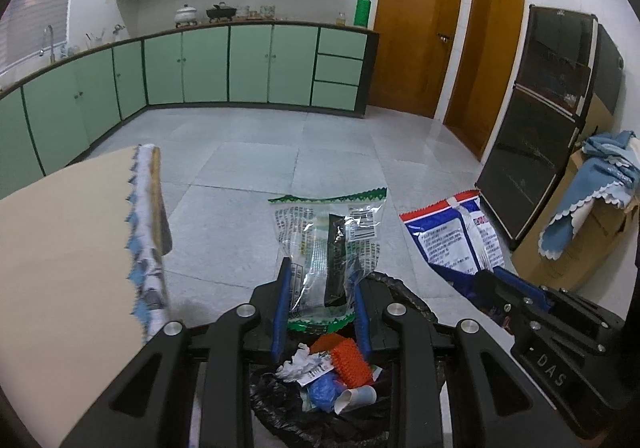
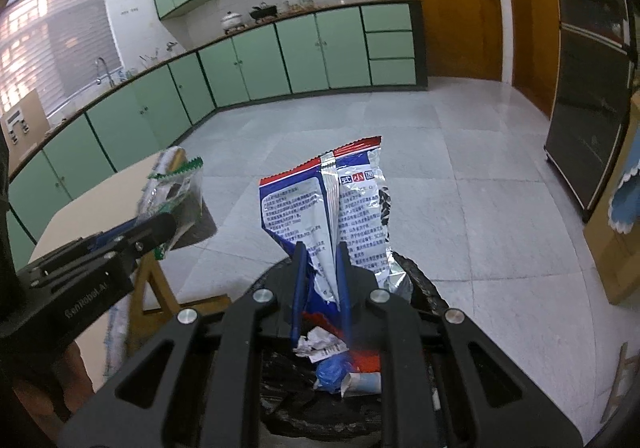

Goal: Collect trash
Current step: 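Carry the packet and wrapper over the black bin with both tools, then open both tools to drop the packet and wrapper into the bin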

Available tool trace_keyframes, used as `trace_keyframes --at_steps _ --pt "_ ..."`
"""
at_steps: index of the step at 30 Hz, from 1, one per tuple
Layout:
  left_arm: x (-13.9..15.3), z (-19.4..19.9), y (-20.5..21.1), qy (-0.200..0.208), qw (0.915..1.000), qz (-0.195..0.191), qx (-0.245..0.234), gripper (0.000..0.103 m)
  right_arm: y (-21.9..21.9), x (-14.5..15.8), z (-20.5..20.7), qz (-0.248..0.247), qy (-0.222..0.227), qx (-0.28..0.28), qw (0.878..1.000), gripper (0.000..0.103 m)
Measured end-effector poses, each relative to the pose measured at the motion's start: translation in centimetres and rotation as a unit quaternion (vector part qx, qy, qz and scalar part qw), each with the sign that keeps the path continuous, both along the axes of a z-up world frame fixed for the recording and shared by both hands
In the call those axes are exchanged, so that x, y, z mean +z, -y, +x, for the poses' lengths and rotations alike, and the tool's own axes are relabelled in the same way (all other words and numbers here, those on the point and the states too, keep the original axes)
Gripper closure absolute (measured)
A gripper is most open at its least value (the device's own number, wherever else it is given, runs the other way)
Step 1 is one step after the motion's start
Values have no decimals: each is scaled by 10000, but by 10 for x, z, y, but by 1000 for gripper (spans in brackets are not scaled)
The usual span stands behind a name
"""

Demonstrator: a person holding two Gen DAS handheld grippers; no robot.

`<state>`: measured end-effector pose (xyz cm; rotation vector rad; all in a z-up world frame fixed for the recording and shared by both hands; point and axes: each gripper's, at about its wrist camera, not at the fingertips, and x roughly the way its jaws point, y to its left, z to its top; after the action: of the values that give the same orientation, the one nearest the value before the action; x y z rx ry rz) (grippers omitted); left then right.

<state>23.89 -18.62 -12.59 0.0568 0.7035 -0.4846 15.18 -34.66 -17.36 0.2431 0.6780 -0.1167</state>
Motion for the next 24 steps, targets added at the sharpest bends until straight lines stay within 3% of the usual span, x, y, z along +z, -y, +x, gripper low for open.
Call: trace_keyframes --at_steps 5,7,10,15,24 --pt "-14 8 15 -172 9998 95 -104 74 14 -23 10 82 -253 -73 9996 84" --pt "-18 10 18 -270 9995 99 -141 70 16 -29 14 120 -339 -74 9993 73" --pt "-23 13 19 -379 9991 85 -160 68 19 -36 19 139 -411 -94 9990 66" --pt "-24 16 16 -449 9988 32 -180 52 20 -43 21 213 -483 -121 9985 60" --pt "-18 18 0 -433 9990 -71 -57 43 21 -45 25 358 -642 64 9973 52"
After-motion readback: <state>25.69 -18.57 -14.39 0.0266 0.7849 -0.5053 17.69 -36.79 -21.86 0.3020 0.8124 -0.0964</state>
